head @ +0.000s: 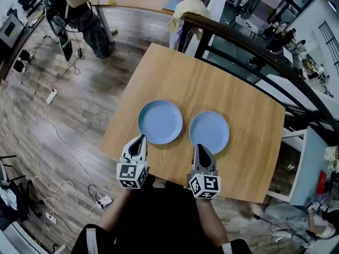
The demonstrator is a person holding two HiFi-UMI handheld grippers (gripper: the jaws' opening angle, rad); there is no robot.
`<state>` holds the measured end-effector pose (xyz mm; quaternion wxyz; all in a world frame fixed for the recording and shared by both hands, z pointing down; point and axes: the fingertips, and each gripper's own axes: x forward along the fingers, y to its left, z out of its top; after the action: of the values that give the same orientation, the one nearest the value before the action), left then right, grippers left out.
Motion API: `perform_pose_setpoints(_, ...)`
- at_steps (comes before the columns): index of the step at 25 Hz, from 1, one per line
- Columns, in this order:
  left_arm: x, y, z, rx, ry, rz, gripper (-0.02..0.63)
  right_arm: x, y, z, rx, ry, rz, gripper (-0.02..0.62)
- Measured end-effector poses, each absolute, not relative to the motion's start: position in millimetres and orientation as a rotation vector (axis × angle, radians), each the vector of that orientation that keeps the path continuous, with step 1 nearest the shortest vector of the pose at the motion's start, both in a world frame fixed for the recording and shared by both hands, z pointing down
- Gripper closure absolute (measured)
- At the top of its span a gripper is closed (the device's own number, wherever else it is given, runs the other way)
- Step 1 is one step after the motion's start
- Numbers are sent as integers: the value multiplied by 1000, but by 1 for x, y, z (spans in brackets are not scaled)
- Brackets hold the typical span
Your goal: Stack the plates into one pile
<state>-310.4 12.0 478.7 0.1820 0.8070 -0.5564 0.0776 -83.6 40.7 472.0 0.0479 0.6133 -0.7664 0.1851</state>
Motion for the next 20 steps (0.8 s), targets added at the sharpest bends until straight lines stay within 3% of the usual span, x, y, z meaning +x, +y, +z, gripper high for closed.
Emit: perform_pose_setpoints(20, -361, -32, 565, 2206, -1352, 377, 580, -130, 5, 542, 1940, -2112, 716, 554)
